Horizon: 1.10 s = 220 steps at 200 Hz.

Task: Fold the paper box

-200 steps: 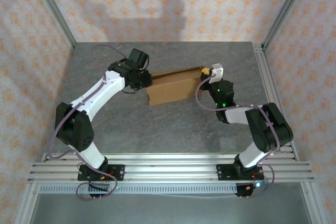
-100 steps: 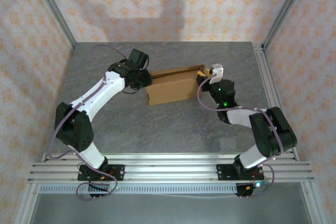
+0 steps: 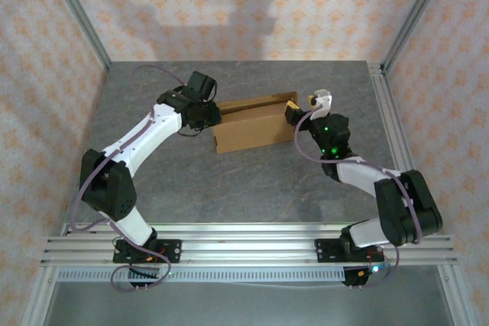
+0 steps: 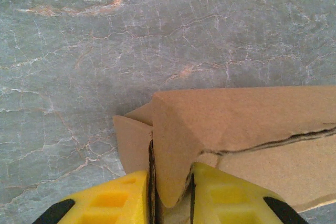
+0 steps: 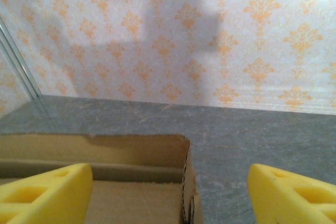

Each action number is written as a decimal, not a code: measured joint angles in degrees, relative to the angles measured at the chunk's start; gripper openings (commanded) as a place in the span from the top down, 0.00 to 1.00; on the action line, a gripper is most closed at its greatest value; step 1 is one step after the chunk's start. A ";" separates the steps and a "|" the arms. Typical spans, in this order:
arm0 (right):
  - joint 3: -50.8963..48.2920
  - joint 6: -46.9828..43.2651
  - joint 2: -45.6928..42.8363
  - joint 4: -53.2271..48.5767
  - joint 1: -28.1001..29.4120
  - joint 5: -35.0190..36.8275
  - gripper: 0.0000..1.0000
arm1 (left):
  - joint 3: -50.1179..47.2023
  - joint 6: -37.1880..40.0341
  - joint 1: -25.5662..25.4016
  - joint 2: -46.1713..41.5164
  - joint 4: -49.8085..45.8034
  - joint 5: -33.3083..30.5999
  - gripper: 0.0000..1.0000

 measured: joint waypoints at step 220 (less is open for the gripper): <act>51.58 5.29 20.50 -72.06 -0.31 3.58 0.49 | 0.00 0.61 0.00 0.00 0.04 0.02 0.73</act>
